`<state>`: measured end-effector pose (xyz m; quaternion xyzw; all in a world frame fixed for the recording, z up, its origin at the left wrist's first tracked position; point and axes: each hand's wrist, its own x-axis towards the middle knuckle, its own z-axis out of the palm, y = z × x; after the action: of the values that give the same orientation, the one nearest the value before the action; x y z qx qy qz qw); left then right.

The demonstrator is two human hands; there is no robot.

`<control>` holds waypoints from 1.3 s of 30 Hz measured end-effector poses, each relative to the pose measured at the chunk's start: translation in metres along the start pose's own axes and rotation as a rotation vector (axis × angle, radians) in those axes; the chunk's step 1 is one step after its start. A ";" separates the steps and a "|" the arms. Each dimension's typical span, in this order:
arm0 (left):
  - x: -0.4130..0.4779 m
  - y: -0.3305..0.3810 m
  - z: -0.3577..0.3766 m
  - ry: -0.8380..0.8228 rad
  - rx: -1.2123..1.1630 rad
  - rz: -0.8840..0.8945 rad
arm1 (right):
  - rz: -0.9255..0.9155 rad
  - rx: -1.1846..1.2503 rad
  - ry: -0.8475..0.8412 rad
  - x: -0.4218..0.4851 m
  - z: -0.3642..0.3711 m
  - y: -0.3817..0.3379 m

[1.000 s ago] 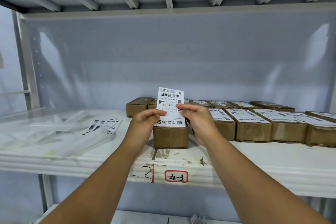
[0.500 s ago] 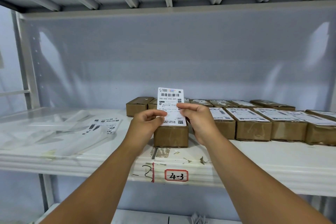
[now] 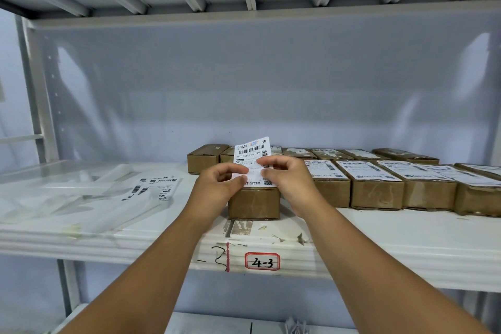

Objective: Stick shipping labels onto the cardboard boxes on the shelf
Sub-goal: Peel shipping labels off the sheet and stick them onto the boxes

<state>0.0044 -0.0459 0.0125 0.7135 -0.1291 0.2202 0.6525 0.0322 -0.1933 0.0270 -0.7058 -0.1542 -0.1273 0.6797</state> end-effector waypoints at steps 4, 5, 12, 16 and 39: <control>0.000 0.000 0.001 0.006 -0.043 -0.017 | -0.001 -0.022 -0.012 0.001 0.001 0.001; 0.001 -0.002 0.001 0.016 -0.021 -0.006 | 0.008 -0.023 -0.021 0.001 0.001 0.002; 0.001 -0.006 0.001 0.021 0.165 0.073 | 0.027 -0.090 -0.025 0.004 0.003 0.004; 0.006 -0.010 -0.001 -0.022 0.067 -0.021 | 0.026 -0.123 -0.016 0.005 0.003 0.005; 0.007 -0.011 0.004 -0.006 0.447 -0.014 | -0.122 -0.548 0.011 0.003 0.004 0.005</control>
<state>0.0162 -0.0475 0.0060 0.8420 -0.0744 0.2367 0.4790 0.0364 -0.1896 0.0236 -0.8520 -0.1525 -0.2086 0.4554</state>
